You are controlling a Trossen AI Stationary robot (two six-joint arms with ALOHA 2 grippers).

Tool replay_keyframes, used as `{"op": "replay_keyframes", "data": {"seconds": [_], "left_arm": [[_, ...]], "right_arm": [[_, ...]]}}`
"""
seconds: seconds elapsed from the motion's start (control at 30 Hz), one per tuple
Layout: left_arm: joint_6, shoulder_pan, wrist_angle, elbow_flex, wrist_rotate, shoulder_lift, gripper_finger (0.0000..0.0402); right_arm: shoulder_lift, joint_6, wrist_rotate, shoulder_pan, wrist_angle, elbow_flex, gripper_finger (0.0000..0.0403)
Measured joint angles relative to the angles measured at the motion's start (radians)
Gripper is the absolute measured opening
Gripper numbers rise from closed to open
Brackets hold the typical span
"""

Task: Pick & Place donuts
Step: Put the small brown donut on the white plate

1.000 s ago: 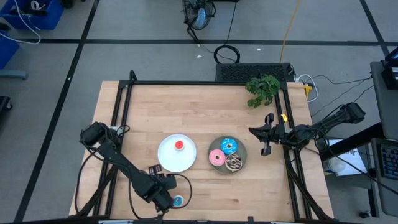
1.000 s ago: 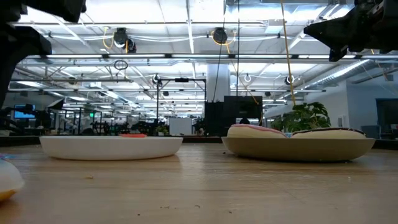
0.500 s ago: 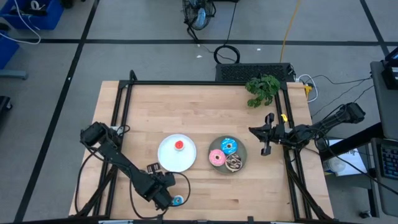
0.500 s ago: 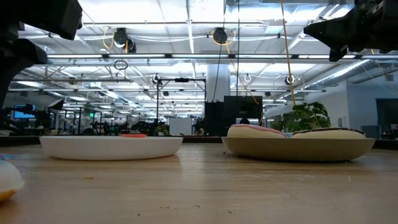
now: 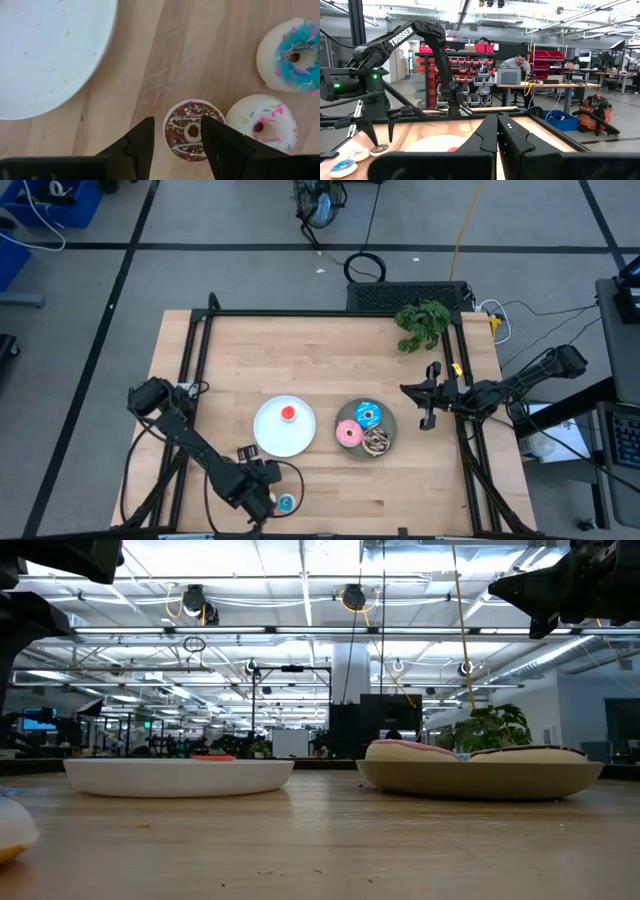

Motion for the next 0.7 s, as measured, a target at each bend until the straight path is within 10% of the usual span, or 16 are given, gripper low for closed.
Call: {"op": "replay_keyframes", "data": {"seconds": [0.7], "left_arm": [[-0.084,-0.013,0.108,-0.134,0.045,-0.004,0.0161]], "right_arm": [[0.000,0.004,-0.003,0.000,-0.004,0.000,0.0000]]}}
